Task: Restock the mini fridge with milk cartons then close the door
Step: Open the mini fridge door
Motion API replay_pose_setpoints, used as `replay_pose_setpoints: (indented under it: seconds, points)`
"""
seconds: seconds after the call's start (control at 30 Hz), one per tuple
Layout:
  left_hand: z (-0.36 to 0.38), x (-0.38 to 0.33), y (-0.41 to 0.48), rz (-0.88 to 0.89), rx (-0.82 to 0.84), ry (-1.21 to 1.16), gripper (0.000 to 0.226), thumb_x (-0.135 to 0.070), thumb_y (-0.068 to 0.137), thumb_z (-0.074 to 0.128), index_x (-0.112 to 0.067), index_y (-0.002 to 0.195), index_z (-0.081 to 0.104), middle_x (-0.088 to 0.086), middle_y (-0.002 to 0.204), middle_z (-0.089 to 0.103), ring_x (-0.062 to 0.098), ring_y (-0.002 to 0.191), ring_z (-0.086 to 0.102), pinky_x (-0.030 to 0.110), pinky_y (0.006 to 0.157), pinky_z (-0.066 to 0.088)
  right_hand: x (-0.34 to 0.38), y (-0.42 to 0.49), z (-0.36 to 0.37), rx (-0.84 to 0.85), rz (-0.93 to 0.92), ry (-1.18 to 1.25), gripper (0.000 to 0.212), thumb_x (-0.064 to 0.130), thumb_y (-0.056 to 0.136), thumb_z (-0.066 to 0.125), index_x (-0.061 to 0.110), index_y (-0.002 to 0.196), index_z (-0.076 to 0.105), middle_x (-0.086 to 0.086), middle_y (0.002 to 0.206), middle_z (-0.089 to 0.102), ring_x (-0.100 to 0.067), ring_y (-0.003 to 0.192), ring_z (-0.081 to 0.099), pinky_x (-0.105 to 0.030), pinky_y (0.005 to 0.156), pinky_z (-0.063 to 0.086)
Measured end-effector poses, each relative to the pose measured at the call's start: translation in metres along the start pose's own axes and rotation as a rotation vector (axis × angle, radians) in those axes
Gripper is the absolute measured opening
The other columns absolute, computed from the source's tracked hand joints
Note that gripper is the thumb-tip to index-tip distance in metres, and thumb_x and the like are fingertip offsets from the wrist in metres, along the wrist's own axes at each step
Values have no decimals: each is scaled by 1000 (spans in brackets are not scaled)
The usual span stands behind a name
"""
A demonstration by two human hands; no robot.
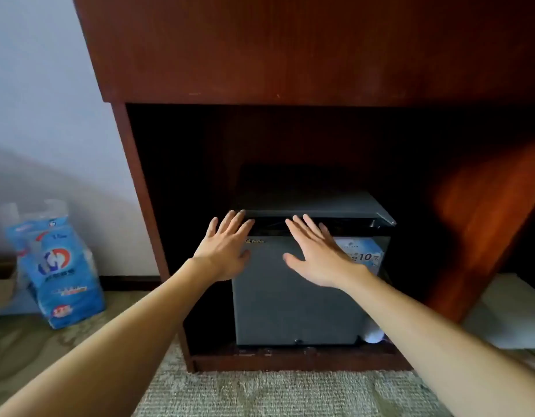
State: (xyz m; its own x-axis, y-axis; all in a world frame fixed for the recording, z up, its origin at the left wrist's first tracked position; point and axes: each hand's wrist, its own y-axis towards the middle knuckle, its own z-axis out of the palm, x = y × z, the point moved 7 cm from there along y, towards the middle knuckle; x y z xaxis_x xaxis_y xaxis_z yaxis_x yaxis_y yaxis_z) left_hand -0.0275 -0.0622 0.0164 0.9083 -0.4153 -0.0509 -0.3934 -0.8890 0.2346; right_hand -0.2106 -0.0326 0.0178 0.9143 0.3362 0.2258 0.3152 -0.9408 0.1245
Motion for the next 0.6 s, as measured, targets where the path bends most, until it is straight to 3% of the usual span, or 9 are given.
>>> replay_pose_setpoints:
  seconds: [0.17,0.33,0.6]
  points:
    - [30,4,18,-24,50,5,86,-36,95,52,-19,160,-3,3,167,-12,24,153,-18,49,125,-1,-2,37,26,-38,-5,-139,82,49,99,42,23,161,-5,1,168,-15,-17,151,-24,-46,122,-14]
    - [35,0,13,-56,-90,-29,87,-34,88,59,-17,160,12,4,167,2,26,154,-7,49,125,8,-4,38,32,-124,-1,-235,84,50,92,48,23,160,8,-1,169,-3,-21,154,-10,-48,123,-7]
    - [17,-25,-43,-22,60,54,97,-39,87,56,-22,160,-6,1,167,-11,24,153,-14,52,123,-3,16,-9,26,-61,10,-190,91,55,91,48,20,161,1,-2,168,-10,-22,153,-18,-49,122,-13]
